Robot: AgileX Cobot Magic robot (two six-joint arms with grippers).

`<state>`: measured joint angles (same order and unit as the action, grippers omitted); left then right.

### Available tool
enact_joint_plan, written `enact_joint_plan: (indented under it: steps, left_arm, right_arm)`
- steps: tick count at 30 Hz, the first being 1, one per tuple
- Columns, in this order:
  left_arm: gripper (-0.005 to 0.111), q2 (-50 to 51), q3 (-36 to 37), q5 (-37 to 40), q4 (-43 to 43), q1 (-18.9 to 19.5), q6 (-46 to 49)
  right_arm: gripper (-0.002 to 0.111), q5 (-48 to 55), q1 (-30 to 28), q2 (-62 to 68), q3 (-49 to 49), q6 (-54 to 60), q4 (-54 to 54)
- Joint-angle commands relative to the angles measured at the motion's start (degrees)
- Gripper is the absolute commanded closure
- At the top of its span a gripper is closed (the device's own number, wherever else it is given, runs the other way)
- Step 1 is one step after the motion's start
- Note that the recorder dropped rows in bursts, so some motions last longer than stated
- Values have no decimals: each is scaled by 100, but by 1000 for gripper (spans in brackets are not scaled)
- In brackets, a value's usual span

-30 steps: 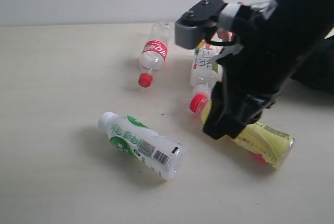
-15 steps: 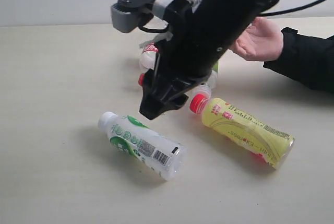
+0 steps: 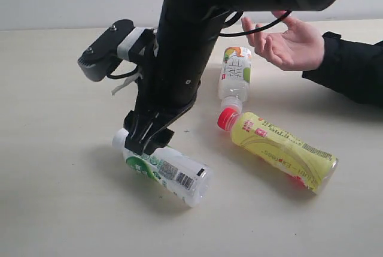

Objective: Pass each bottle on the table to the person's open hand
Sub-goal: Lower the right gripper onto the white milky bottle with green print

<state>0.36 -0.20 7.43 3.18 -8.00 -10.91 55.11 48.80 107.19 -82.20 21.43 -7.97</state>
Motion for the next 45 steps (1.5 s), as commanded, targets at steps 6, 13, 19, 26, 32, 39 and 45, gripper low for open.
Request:
enact_joint_plan:
  steps: [6,13,19,26,32,39,45]
  left_arm:
    - [107,-36,20,-32,-49,5,7]
    - [107,-36,20,-32,-49,5,7]
    - [107,-36,20,-32,-49,5,7]
    - [107,-36,20,-32,-49,5,7]
    - [107,-36,20,-32,-49,5,7]
    - [107,-36,20,-32,-49,5,7]
    - [107,-36,20,-32,-49,5,7]
  right_arm:
    - [34,169,23,487,-182,-375,304]
    - [34,71,23,778,-220,-385,386]
    - [34,-173,23,1015,-219,-417,386]
    - [34,-330,23,1220,-219,-417,369]
    - [34,-385,23,1384,-219,-417,369]
    - [34,-534,23,1419,-219,-417,346]
    - [34,-545,23,1505,-219,-378,175]
